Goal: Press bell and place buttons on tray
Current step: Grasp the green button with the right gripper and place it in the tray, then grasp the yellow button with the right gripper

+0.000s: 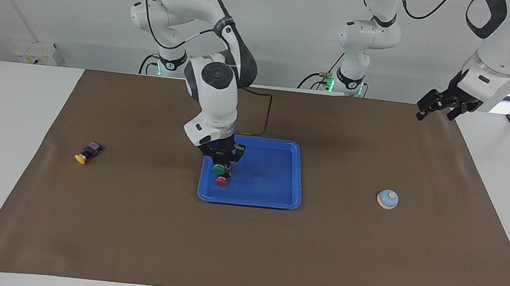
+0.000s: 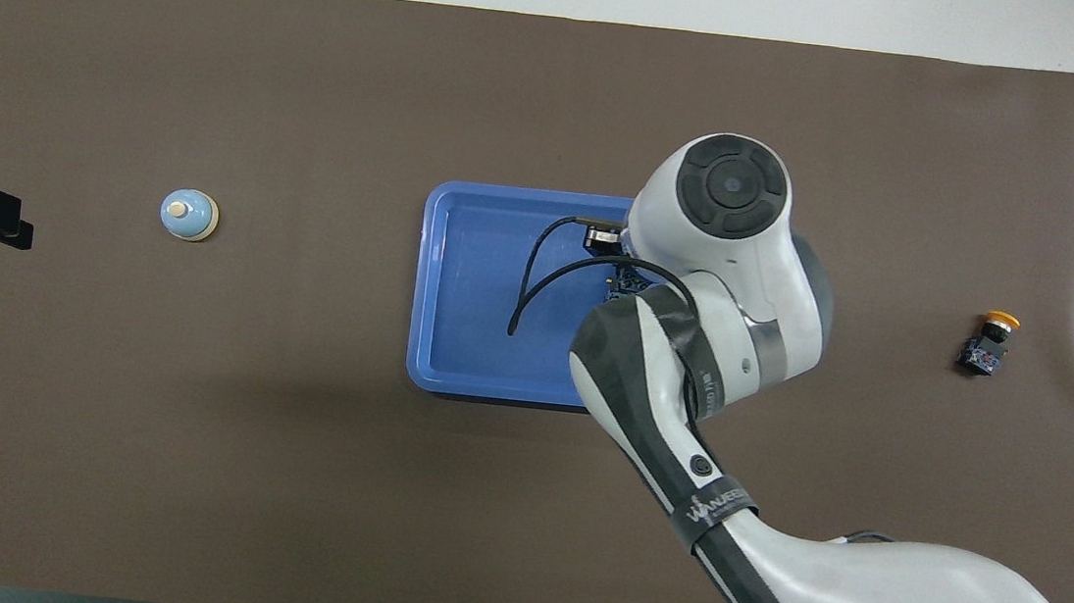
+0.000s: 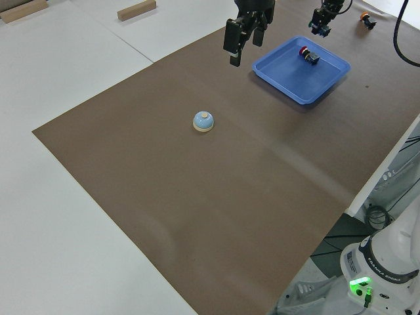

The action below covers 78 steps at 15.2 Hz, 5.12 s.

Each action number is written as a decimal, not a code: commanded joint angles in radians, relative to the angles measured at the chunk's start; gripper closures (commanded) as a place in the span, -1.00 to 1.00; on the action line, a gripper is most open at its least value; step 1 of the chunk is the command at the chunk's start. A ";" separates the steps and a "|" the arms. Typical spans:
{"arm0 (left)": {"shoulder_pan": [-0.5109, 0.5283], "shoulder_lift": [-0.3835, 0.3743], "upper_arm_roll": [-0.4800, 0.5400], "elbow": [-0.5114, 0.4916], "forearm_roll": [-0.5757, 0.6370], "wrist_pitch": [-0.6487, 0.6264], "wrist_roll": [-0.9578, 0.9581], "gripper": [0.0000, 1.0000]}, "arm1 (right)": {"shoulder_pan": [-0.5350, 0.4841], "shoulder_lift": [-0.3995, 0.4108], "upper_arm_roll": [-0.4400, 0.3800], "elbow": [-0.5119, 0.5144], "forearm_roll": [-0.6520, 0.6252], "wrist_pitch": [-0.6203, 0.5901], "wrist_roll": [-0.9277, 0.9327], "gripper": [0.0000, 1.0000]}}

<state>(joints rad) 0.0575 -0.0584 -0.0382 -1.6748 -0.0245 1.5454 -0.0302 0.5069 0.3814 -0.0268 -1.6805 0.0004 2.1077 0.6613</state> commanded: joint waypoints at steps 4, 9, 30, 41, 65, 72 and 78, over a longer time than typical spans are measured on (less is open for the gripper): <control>-0.005 -0.014 0.001 -0.006 0.021 -0.008 -0.002 -1.00 | 0.081 0.123 -0.004 0.056 0.021 0.096 0.067 1.00; -0.005 -0.014 0.001 -0.006 0.021 -0.008 0.000 -1.00 | 0.105 0.110 -0.002 -0.051 0.021 0.204 0.067 1.00; -0.005 -0.015 0.003 -0.006 0.021 -0.008 -0.002 -1.00 | -0.155 -0.074 -0.019 0.034 -0.003 -0.164 -0.087 -1.00; -0.005 -0.014 0.003 -0.006 0.021 -0.008 -0.002 -1.00 | -0.580 -0.189 -0.021 -0.163 -0.068 -0.186 -0.472 -1.00; -0.005 -0.015 0.003 -0.006 0.021 -0.008 -0.002 -1.00 | -0.775 -0.197 -0.018 -0.579 -0.065 0.390 -0.450 -0.99; -0.005 -0.014 0.001 -0.006 0.021 -0.008 -0.002 -1.00 | -0.774 -0.199 -0.016 -0.584 -0.063 0.379 -0.434 0.46; -0.005 -0.014 0.001 -0.006 0.021 -0.008 -0.002 -1.00 | -0.717 -0.203 -0.007 -0.550 -0.062 0.301 -0.434 1.00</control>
<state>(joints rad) 0.0575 -0.0585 -0.0383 -1.6748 -0.0245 1.5454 -0.0303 -0.2342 0.1863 -0.0449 -2.2427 -0.0582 2.4513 0.2067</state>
